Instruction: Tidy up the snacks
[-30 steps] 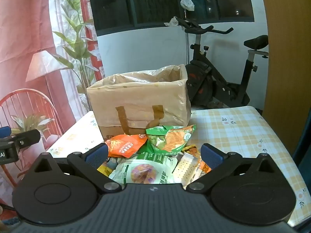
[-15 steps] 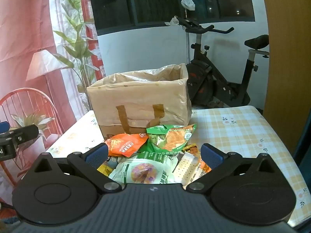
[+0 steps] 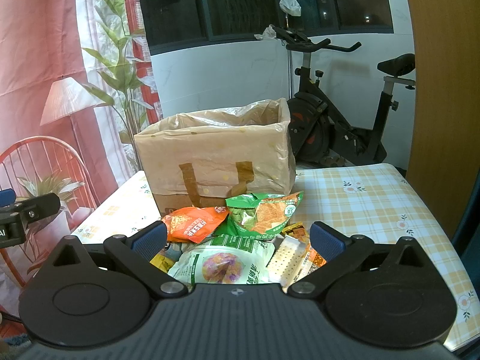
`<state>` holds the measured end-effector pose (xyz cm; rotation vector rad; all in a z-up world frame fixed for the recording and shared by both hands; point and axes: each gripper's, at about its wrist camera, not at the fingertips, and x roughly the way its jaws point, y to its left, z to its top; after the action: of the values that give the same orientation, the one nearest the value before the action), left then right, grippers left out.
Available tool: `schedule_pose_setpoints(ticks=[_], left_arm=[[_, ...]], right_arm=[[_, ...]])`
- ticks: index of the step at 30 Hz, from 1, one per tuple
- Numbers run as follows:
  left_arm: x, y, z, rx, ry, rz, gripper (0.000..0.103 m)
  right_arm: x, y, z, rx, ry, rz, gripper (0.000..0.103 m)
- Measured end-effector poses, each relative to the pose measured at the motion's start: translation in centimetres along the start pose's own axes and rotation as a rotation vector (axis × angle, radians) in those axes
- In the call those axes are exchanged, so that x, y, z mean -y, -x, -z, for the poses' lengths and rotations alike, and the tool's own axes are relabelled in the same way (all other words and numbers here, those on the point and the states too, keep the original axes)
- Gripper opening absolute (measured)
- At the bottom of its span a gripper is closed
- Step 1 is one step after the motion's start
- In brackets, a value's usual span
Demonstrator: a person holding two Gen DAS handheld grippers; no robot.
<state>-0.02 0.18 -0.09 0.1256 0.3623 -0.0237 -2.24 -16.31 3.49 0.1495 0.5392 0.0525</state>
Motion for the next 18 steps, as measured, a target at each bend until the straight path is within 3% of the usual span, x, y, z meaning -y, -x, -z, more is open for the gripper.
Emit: schedule_pose_setpoints(ticks=[18], left_arm=[[-0.18,-0.15,0.22,-0.013,0.006,0.005,0.103]], right_arm=[[0.04,-0.04,0.05,0.000,-0.001,-0.001,0.103]])
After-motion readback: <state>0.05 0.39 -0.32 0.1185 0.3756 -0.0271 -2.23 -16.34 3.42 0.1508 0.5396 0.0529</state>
